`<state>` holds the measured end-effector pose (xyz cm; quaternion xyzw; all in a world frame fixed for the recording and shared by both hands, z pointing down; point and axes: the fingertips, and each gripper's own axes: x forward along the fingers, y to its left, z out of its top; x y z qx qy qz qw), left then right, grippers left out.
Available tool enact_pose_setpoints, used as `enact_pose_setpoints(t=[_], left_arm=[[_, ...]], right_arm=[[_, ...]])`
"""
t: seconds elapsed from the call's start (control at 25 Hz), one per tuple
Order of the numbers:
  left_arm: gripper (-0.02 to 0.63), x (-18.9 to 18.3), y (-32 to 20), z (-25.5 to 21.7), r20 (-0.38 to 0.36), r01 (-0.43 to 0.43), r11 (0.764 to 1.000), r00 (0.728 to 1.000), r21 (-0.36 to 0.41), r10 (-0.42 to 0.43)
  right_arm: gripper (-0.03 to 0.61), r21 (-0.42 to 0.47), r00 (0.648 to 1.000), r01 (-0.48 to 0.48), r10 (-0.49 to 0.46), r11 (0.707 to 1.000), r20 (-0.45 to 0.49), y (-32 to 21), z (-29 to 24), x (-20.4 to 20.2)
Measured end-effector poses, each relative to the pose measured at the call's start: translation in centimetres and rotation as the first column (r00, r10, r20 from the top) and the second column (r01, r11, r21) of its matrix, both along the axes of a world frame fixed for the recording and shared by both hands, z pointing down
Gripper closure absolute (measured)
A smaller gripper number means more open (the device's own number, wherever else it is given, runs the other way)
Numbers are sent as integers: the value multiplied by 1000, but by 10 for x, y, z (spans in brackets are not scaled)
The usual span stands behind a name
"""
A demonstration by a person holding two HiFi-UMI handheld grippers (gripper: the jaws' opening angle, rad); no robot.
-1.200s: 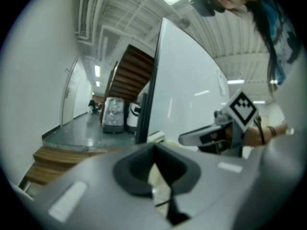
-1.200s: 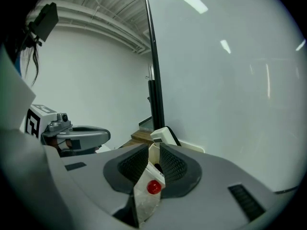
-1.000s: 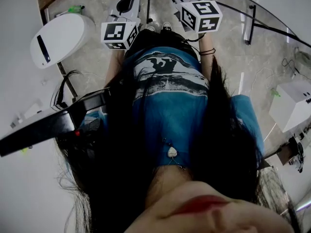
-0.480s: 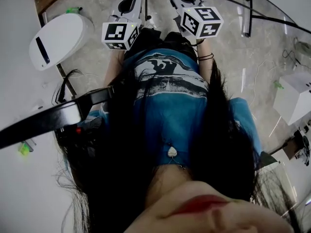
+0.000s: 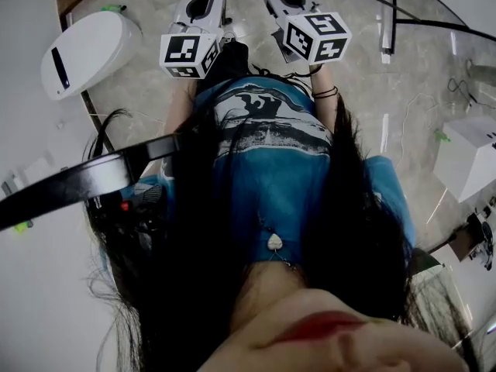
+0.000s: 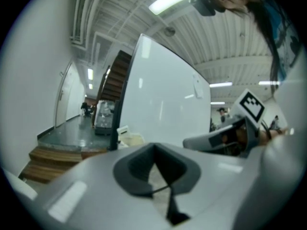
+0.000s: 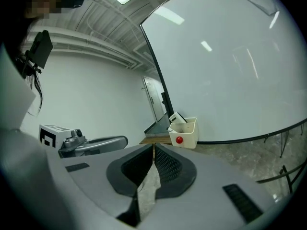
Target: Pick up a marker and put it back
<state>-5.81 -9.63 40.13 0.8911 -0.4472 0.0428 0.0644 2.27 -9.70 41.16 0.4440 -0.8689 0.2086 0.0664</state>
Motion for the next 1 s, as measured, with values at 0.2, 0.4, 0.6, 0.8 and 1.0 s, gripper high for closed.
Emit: enact_pose_setpoints(t=[0.2,0.4,0.6,0.8,1.0], left_arm=[[620,44,79,18,-17,18,1000,1000,-25,-18],[620,78,169,33,8,28,997,1000,-67,-27],[620,83,222,34,26,88,993,996,-83,-86],[620,74,257,18,68,92,994,994,-54,-89],[620,67,276,14,71,40,998,997,-48,-36]], right_arm=[[566,-27,1000,27,-27,999,8,78,18,40],[566,-61,997,57,-55,997,47,143,25,61],[566,-61,992,116,-112,991,66,199,26,61],[566,-50,990,113,-108,992,86,238,20,55],[566,-52,994,76,-71,996,85,256,15,42]])
